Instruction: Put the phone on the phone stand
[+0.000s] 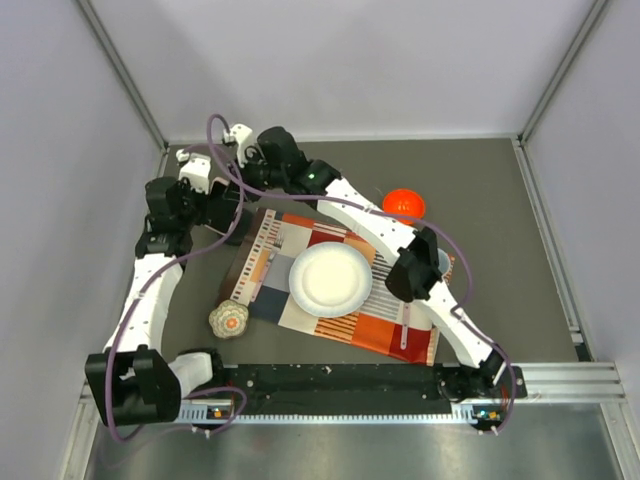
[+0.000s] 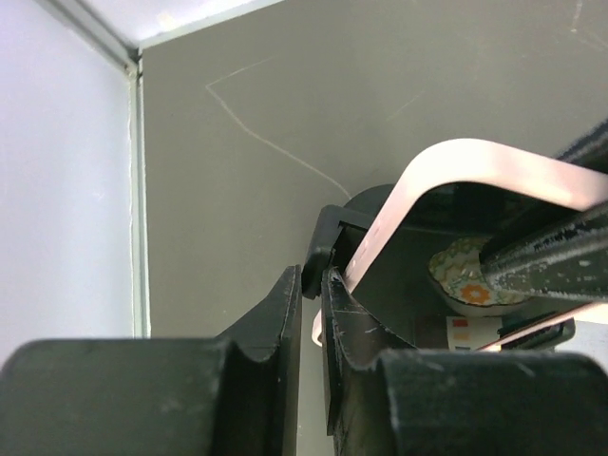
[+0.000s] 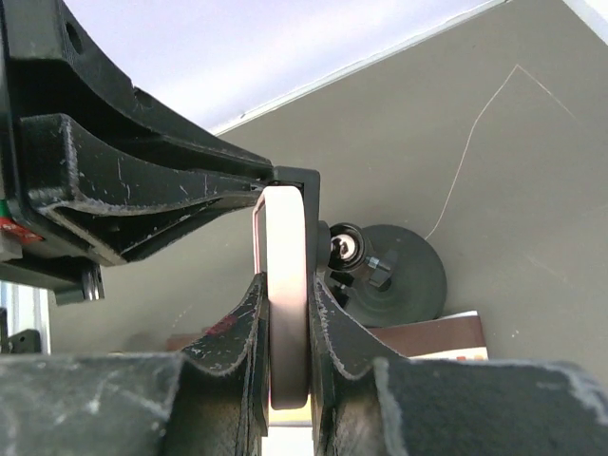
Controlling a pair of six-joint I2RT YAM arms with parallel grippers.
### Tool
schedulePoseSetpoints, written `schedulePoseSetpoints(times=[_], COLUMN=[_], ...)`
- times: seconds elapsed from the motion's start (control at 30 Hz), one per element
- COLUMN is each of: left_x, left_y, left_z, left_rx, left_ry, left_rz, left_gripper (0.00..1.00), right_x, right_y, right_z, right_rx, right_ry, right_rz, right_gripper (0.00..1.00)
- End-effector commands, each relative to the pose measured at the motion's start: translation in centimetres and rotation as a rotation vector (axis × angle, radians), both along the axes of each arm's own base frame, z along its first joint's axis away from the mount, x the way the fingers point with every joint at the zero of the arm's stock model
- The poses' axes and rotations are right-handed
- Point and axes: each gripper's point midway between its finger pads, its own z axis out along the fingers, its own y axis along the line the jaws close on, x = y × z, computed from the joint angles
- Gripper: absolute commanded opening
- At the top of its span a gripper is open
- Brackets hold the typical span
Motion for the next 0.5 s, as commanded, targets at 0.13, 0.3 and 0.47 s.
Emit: schedulePoseSetpoints(times=[0.13,0.3,0.47], left_x=[-2.2,-3.0,-3.0], left_y=[4.6,5.3,4.7], left_z=[2.7,2.9,3.9], left_rx=[0.060,0.095,0.095], left_ry=[-0.011,0.000,0.003], left_rz=[0.317,0.360,0.324], left_gripper=[0.00,0.00,0.00], right_x=[6.8,6.5,6.8], right_y=[-3.1,-1.0,-0.6], right_z=[-0.8,-1.1,-1.4], right_rx=[-0.061,-0.032,-0.034], right_ry=[-0.102,-0.159,-0.202], right_rz=[-0.285,-0.269,-0.268], right_gripper=[0.00,0.00,0.00])
